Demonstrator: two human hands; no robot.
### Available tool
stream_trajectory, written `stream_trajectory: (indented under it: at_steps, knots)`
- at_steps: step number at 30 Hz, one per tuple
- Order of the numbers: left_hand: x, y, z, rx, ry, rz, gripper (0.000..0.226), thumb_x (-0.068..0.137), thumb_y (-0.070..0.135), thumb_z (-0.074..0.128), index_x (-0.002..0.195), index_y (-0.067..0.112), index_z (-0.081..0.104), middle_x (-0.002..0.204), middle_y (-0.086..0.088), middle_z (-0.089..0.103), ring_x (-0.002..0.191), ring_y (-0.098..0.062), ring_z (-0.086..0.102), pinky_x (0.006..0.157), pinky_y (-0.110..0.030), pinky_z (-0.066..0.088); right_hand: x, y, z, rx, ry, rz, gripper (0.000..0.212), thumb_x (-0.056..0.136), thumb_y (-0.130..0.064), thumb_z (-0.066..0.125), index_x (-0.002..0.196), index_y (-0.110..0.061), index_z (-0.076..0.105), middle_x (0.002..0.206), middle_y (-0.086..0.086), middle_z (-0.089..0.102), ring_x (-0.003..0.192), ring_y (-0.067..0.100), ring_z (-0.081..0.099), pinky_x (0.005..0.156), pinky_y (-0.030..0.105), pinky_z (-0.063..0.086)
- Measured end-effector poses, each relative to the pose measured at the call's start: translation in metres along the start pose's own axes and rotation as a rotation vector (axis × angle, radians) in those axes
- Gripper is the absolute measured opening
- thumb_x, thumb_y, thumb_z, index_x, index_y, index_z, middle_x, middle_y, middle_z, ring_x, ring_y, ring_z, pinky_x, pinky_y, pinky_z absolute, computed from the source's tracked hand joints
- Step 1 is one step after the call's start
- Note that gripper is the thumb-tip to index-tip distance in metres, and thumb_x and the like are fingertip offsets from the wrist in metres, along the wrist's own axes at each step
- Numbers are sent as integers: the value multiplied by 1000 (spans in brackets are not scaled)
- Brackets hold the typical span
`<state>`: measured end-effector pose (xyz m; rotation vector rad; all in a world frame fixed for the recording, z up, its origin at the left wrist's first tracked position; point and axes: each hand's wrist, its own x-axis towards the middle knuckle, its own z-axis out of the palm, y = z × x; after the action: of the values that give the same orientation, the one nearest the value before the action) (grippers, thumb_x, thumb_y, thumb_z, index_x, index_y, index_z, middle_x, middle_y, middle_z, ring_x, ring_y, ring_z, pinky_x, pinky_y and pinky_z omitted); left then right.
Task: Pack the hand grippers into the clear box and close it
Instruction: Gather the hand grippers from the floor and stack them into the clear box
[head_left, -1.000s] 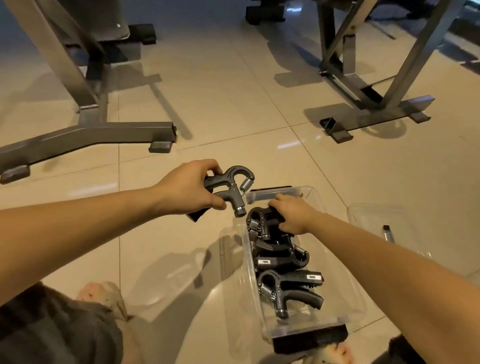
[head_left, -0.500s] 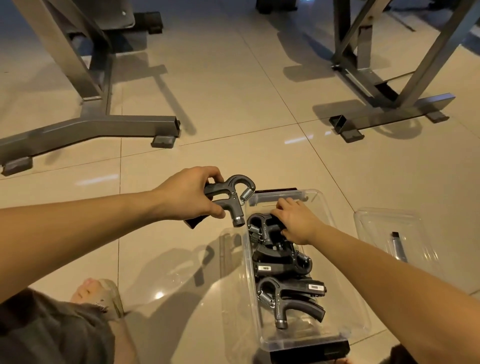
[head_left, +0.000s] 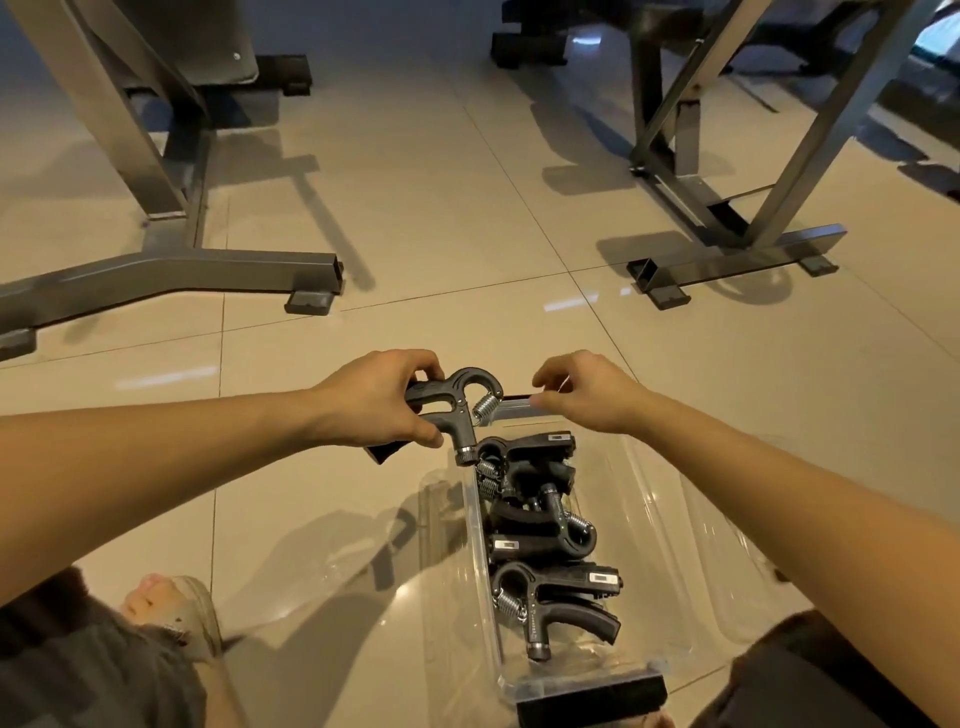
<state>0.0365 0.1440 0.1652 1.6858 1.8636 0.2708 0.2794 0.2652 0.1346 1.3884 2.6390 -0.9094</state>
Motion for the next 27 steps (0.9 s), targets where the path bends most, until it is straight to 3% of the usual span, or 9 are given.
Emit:
stream_trajectory:
  at_steps: [3,7,11,13,16,19,23,27]
  knots:
    - [-2,9,1,-61,-31,73,48,66,36,90,103,32,59,86,8,71,74,-8,66,68,-29,53,-25,-32,-11,506,-62,71,30,97,-35,63,114,-11,68,101,7,72,88,24,71,72,30,56]
    - [-5,24,8,-126,-4,135,50,67,37,91,105,29,61,86,7,70,74,-10,66,68,-30,54,-37,-44,-4,778,-71,169,20,97,-16,65,112,-2,62,90,14,70,74,25,68,63,31,57]
    - [-7,40,6,-320,-47,99,28,83,34,81,104,21,69,81,-4,72,66,-14,63,63,-32,52,-41,-32,-14,824,-17,190,17,96,-7,63,112,-1,63,84,18,67,64,21,67,64,34,58]
    - [-9,45,-1,-395,-142,30,18,90,27,74,103,14,73,85,-12,75,70,-17,66,64,-33,53,-45,-24,-21,828,4,190,17,96,-6,63,113,-2,64,81,17,66,62,20,66,63,33,58]
    - [-14,46,-9,-414,-231,-8,16,93,23,70,102,10,75,89,-11,77,76,-19,71,67,-31,54,-50,-20,-25,859,82,198,19,96,-6,64,114,-5,65,82,14,66,62,20,65,58,30,56]
    - [-16,45,-8,-418,-90,-13,12,91,19,72,99,11,76,86,-8,78,78,-20,74,63,-28,57,-49,-24,-22,904,156,235,20,97,-11,65,115,-4,63,89,18,69,63,21,67,52,27,55]
    - [-14,45,6,-239,130,30,15,86,25,77,99,17,77,77,1,76,69,-14,72,64,-34,61,-47,-28,-16,908,131,307,39,96,-36,67,115,-4,58,96,25,74,68,25,70,71,43,62]
    - [-18,48,12,-124,119,154,21,80,32,80,98,22,79,72,7,73,63,-9,66,60,-30,53,-46,-28,-8,904,110,360,51,88,-44,74,109,0,61,89,23,75,70,26,72,74,46,64]
